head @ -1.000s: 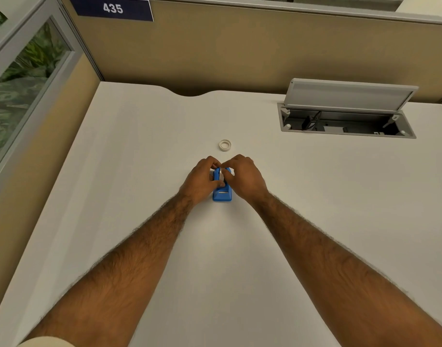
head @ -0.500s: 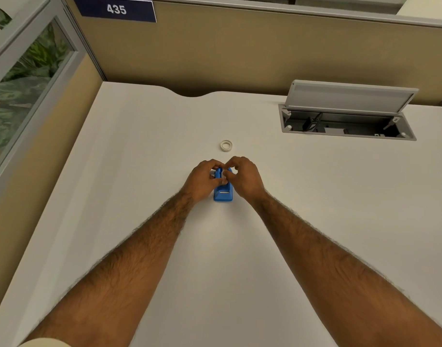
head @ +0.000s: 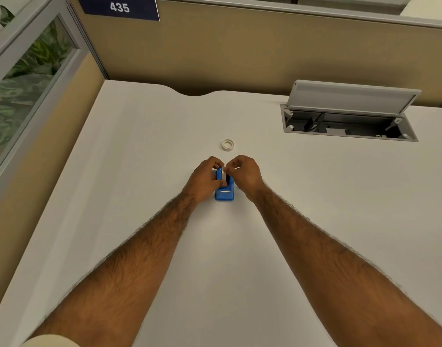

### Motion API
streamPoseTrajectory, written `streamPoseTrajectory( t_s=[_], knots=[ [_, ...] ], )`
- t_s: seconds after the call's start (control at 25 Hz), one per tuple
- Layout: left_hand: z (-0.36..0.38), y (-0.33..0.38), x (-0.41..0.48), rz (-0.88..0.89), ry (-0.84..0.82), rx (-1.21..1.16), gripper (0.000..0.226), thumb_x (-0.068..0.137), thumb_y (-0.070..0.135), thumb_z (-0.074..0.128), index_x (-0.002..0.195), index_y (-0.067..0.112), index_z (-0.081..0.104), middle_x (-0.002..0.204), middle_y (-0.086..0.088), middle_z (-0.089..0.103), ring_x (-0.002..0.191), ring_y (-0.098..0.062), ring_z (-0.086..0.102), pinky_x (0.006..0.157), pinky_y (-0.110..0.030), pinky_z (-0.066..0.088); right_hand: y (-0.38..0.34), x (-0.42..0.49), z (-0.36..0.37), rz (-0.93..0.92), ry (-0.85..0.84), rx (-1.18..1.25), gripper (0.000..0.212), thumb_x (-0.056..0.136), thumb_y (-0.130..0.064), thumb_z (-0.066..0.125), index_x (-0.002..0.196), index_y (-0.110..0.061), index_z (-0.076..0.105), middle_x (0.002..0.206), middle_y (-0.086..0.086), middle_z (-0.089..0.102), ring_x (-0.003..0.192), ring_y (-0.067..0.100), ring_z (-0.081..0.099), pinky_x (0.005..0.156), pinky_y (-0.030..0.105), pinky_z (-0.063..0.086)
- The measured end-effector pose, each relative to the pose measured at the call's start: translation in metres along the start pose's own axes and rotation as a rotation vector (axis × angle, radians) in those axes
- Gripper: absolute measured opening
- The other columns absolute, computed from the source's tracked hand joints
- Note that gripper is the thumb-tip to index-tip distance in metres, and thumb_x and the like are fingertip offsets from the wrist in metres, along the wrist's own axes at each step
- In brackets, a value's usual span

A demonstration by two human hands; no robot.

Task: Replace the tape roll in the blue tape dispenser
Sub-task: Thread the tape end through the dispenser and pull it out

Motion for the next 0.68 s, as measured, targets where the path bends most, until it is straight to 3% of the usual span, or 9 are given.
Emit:
streamPoseTrajectory(
  t_s=[0.2, 0.28, 0.36, 0.44, 0.68],
  knots=[
    [-0.002, 0.001, -0.001, -0.003, -0.011, -0.05, 0.05, 0.076, 0.023, 0.084, 0.118, 0.024, 0.056, 0.12, 0.003, 0.061, 0.095, -0.016, 0.063, 0.078, -0.019, 0.046, 0.01, -0.009, 0.001, 0.029, -0.038, 0.036, 0.015, 0.08, -0.008, 0.076, 0.09, -0.01, 0.065, 0.101, 0.002, 0.064, 0.098, 0.019, 0.061, 0.079, 0.026, 0.048],
    [-0.004, 0.002, -0.003, 0.008, -0.001, -0.074, 0.047, 0.079, 0.021, 0.082, 0.118, 0.022, 0.057, 0.121, 0.001, 0.062, 0.094, -0.017, 0.065, 0.074, -0.014, 0.045, 0.011, -0.01, 0.001, 0.038, -0.022, 0.05, 0.014, 0.081, -0.01, 0.076, 0.09, -0.009, 0.065, 0.098, 0.002, 0.065, 0.091, 0.018, 0.061, 0.073, 0.024, 0.048],
    [-0.004, 0.004, -0.006, 0.009, 0.011, -0.082, 0.046, 0.08, 0.017, 0.081, 0.118, 0.02, 0.057, 0.122, -0.001, 0.062, 0.096, -0.02, 0.066, 0.075, -0.015, 0.047, 0.008, -0.008, 0.001, 0.049, -0.01, 0.047, 0.012, 0.082, -0.014, 0.073, 0.08, -0.011, 0.062, 0.082, 0.0, 0.063, 0.073, 0.014, 0.059, 0.06, 0.021, 0.045],
    [-0.004, 0.005, -0.007, 0.001, 0.016, -0.081, 0.045, 0.079, 0.013, 0.081, 0.117, 0.021, 0.057, 0.123, -0.001, 0.061, 0.096, -0.019, 0.065, 0.075, -0.016, 0.047, 0.005, -0.004, 0.001, 0.075, -0.002, 0.047, 0.022, 0.085, -0.015, 0.071, 0.069, -0.016, 0.054, 0.067, -0.003, 0.057, 0.058, 0.01, 0.052, 0.052, 0.021, 0.041],
    [-0.004, 0.005, -0.007, -0.003, 0.023, -0.047, 0.048, 0.076, 0.012, 0.083, 0.113, 0.025, 0.055, 0.121, 0.001, 0.06, 0.093, -0.016, 0.063, 0.072, -0.015, 0.045, 0.003, 0.002, 0.002, 0.133, -0.008, 0.072, 0.028, 0.087, -0.012, 0.067, 0.065, -0.015, 0.05, 0.064, -0.001, 0.051, 0.057, 0.011, 0.047, 0.054, 0.026, 0.042]
  ],
)
Point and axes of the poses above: each hand's wrist, its own x-axis towards the middle knuckle, its own z-axis out of the palm, y = z × x, the point moved 10 cm from there along x, towards the middle knuckle
